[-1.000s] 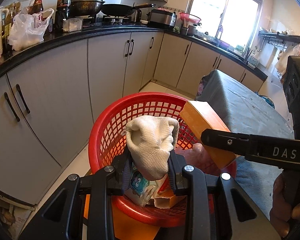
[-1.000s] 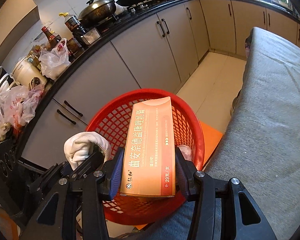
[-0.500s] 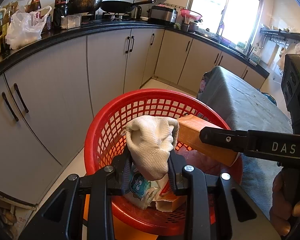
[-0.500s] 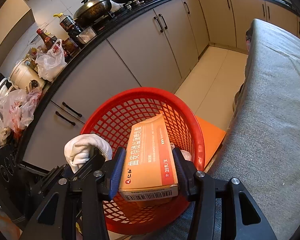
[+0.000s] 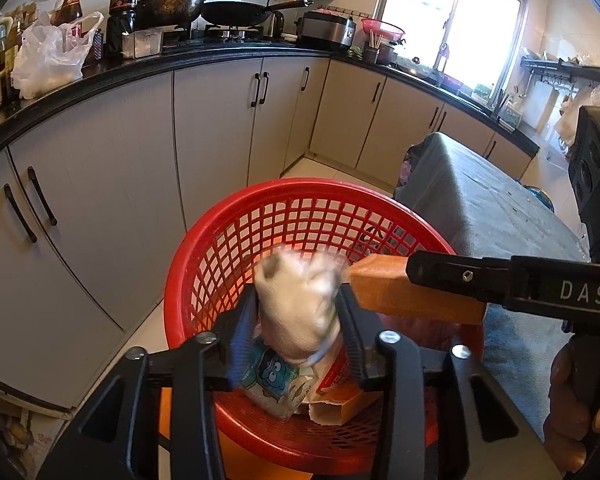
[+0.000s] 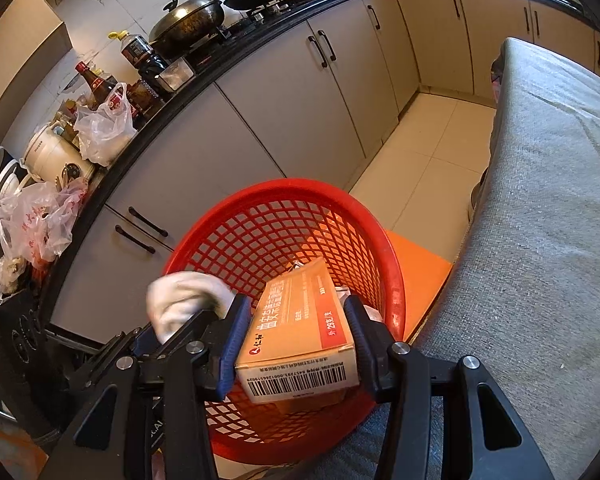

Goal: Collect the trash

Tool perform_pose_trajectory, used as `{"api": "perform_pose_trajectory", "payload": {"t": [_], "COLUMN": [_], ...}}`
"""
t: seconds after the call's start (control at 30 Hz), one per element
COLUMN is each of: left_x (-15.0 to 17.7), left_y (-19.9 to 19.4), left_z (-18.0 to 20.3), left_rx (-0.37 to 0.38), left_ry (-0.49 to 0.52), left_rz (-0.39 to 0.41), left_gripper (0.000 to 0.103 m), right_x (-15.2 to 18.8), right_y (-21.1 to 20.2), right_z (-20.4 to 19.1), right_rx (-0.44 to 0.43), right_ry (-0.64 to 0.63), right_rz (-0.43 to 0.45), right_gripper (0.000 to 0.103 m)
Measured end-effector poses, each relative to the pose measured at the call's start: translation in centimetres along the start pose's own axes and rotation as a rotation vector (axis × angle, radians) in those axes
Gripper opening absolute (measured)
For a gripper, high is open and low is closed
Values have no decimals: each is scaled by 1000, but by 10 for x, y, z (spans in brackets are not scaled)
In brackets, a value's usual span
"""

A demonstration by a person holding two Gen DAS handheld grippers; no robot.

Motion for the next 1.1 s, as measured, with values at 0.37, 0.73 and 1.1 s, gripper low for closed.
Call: {"api": "perform_pose_trajectory", "payload": {"t": [0.37,0.73,1.1], "left_x": [-1,-1,-3], "left_y": [-5,-8,-25], "left_z": [-1,-1,0], "left_rx": [-6,-31,-81], "left_ry": [-10,-10,-5], "left_rz": [13,30,99], "left_gripper": [50,62,85], "right_x": [0,0,0], "right_y": [-13,-26,-42], "right_z": [-2,0,4], "right_rx": [0,22,87], "right_ry": [-9,-12,-24], "right_rz": [29,62,114], "right_gripper": [56,63,79]}}
Point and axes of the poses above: each gripper's, at about its wrist camera, not at the fingertips, and y roughly the way its jaws point, z to its right, x to its underside, the point moved 3 cm from there along y, roughly the way its jaws point, and after that the axes turned 3 degrees about -z, right-handed, at the moved point
